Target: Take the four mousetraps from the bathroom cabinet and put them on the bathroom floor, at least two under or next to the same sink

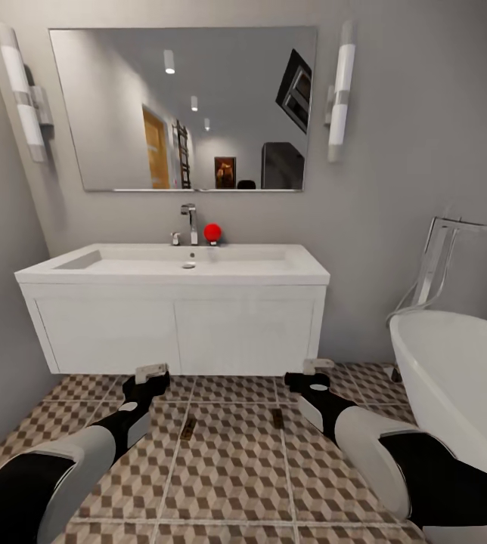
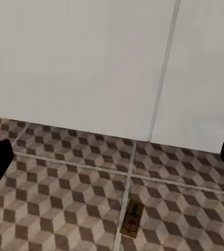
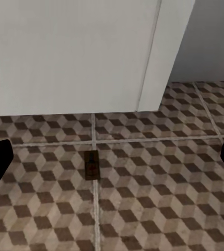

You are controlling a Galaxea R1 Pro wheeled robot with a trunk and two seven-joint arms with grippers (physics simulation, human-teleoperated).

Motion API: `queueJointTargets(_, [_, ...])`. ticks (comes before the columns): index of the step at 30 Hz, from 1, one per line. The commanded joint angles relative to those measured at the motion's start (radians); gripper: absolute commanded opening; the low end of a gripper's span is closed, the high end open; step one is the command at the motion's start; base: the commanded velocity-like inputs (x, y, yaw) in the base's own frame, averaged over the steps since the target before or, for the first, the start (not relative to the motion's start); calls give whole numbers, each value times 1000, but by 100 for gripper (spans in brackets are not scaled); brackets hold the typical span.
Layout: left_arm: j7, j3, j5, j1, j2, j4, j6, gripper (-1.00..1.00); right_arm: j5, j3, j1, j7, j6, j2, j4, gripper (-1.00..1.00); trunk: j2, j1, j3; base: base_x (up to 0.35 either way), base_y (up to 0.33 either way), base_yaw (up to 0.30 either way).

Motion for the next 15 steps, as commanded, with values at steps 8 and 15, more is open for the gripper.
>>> queueJointTargets(8, [3,-9,8,0,0,1,-2,100,-5,6,-1,-3,-6,1,3,100,56,-31,24,0,0,0])
queueJointTargets(15, [3,-9,8,0,0,1,-2,100,-6,5,-1,-9,-8,0,3,100,105,-58,46,0,0,0])
